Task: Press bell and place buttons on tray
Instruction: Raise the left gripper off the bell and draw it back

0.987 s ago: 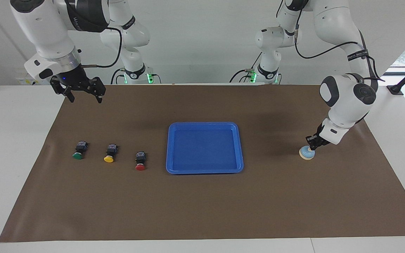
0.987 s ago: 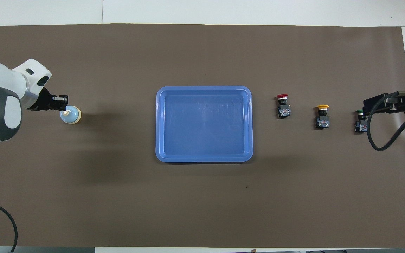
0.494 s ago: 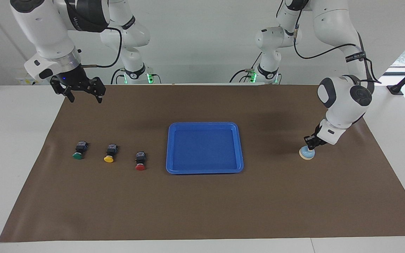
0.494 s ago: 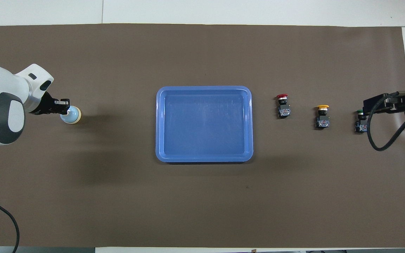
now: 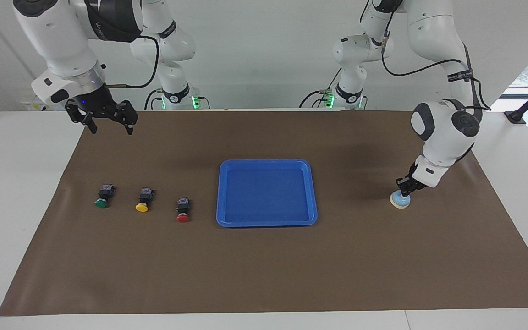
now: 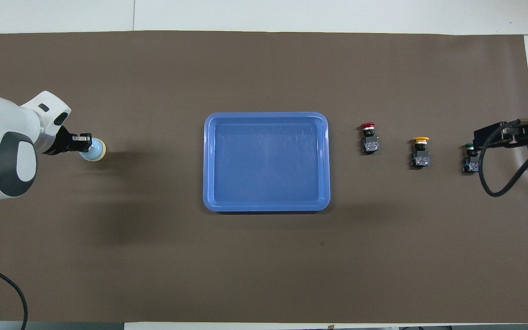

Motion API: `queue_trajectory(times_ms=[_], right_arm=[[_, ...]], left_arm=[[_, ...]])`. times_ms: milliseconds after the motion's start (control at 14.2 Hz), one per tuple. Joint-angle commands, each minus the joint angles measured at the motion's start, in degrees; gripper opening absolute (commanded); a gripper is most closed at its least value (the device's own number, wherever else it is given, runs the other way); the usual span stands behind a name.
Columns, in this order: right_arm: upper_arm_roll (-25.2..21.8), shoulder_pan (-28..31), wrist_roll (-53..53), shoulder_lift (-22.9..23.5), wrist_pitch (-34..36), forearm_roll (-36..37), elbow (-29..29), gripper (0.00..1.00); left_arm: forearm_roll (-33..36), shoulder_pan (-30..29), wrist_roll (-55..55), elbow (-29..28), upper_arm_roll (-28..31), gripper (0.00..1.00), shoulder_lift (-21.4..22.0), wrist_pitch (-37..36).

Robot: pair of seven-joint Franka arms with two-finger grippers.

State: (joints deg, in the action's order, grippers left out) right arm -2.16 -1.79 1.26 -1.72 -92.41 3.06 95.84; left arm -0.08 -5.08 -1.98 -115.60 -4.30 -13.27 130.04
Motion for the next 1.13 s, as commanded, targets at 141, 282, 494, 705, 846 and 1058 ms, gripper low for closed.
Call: queue_trajectory(times_ms=[141,282,494,705,846,1058], right_arm=[[0.40,0.74,-1.70,-0.12,0.83,-0.60,-0.04,1.00],[0.40,0.74,-1.70,-0.12,0.83,-0.60,-0.04,1.00],[0.40,0.74,-1.61,-0.21,0.83,-0.60,-0.04,1.00],[0.40,0.74,-1.70,-0.21,0.83,-0.60,-0.04,1.00],[0.40,0.74,-1.70,-0.12,0.83,-0.60,-0.12,1.00],[0.40,0.74,-1.70,-0.12,0.83,-0.60,-0.04,1.00]], left_arm=[[0.70,-0.11,0.75,14.66,-0.10,0.53,1.75,-21.35],[0.70,-0.02,0.13,18.56,-0.10,1.00,4.81,-28.41],[0.61,-0.20,0.48,19.01,-0.19,1.00,10.97,-33.25],[0.70,0.33,0.57,22.52,-0.54,1.00,13.26,-41.25],[0.61,0.50,0.57,21.74,-0.80,1.00,15.46,-42.67],[0.61,0.51,0.66,21.91,-1.59,1.00,16.16,-43.11]])
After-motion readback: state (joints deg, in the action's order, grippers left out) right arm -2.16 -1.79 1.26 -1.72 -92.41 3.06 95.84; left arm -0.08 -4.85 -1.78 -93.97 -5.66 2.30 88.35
